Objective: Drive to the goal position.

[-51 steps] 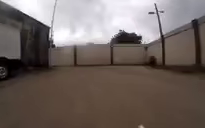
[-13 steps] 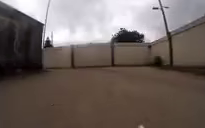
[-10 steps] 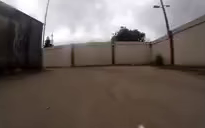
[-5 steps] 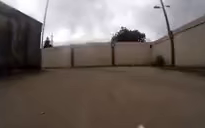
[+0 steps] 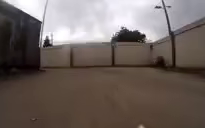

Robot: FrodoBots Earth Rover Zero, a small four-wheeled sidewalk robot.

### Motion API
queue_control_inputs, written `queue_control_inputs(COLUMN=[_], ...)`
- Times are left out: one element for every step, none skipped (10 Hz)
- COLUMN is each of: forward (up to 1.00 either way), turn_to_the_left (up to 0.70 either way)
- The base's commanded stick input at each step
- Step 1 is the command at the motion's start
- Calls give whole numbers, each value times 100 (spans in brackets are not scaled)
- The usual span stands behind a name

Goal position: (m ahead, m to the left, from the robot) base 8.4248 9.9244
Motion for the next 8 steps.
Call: queue_control_inputs(forward=[30,30,30,30,30,30,30,30], turn_to_the_left=[0,0,0,0,0,0,0,0])
